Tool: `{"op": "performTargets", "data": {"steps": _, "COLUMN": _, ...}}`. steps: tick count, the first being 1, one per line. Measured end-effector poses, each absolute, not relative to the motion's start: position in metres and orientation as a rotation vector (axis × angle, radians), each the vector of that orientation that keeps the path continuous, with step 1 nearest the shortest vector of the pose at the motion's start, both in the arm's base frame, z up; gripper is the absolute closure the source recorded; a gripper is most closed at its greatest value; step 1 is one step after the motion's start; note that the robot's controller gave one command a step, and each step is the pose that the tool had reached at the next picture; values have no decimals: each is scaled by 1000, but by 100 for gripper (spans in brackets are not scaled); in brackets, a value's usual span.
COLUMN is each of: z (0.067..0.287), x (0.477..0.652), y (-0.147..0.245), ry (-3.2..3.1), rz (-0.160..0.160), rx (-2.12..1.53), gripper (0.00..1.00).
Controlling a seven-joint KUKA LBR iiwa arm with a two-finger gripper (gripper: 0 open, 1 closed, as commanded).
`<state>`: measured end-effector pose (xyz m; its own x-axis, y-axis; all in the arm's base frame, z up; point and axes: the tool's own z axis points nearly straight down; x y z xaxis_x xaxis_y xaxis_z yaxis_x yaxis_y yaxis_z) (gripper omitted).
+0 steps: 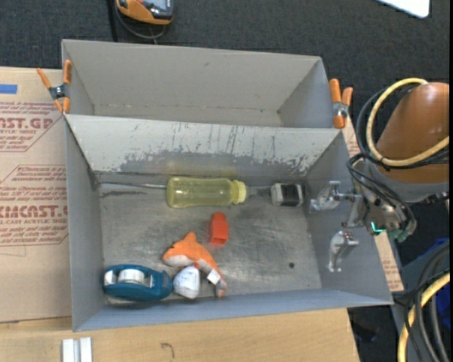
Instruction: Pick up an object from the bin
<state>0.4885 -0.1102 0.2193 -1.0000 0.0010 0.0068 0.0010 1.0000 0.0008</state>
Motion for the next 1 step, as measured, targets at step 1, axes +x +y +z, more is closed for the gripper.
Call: {"op": "performTargets", "data": {"steps": 1, "z": 224, "x": 490, "y": -110, "ry": -3143, "rz": 1, "rx": 1, "gripper": 0}}
